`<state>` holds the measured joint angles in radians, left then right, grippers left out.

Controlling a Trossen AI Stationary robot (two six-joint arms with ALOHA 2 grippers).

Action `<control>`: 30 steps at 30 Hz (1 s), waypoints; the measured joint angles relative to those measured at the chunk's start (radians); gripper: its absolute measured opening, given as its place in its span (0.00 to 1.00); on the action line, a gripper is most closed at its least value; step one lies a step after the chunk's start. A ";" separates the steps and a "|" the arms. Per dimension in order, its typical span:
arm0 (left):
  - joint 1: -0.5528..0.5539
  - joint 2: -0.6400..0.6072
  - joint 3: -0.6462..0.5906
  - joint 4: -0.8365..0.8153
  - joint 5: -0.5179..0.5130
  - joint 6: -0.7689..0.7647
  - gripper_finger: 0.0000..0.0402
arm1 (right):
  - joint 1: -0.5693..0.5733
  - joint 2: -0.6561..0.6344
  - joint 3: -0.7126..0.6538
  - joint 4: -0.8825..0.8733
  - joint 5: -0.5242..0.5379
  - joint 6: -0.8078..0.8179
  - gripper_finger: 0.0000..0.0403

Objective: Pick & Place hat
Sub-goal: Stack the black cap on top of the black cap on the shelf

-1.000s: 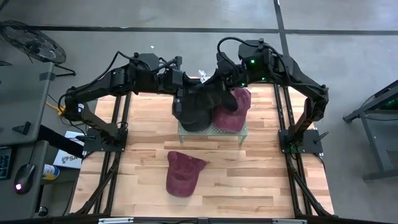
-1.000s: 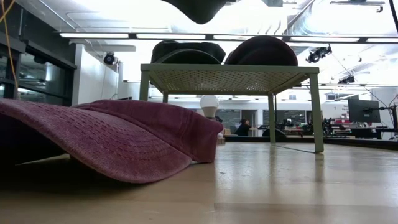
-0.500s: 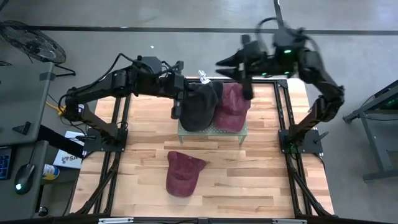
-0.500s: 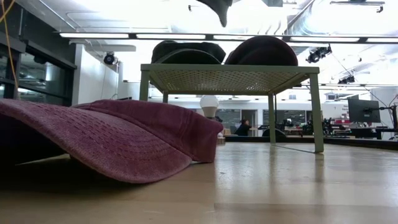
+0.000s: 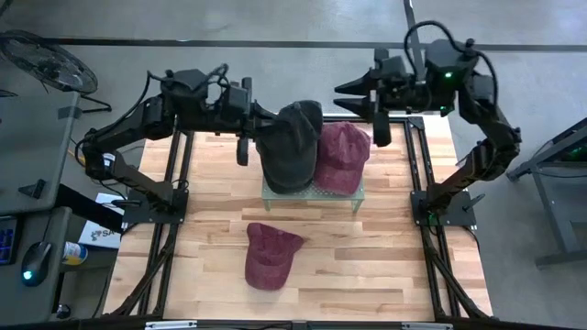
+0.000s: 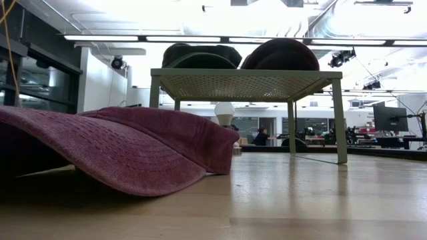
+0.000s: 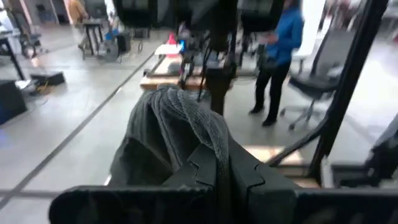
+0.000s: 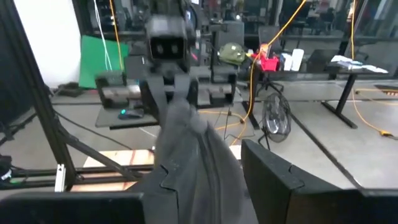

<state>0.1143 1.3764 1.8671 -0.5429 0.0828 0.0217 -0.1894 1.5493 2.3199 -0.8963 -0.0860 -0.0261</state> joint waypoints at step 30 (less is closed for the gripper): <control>0.020 -0.212 -0.564 0.536 0.092 -0.255 0.00 | 0.000 0.007 -0.002 -0.094 0.000 0.003 0.29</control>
<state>0.1342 1.1644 1.3032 -0.0066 0.1747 -0.2333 -0.1890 1.5558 2.3177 -0.9905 -0.0860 -0.0227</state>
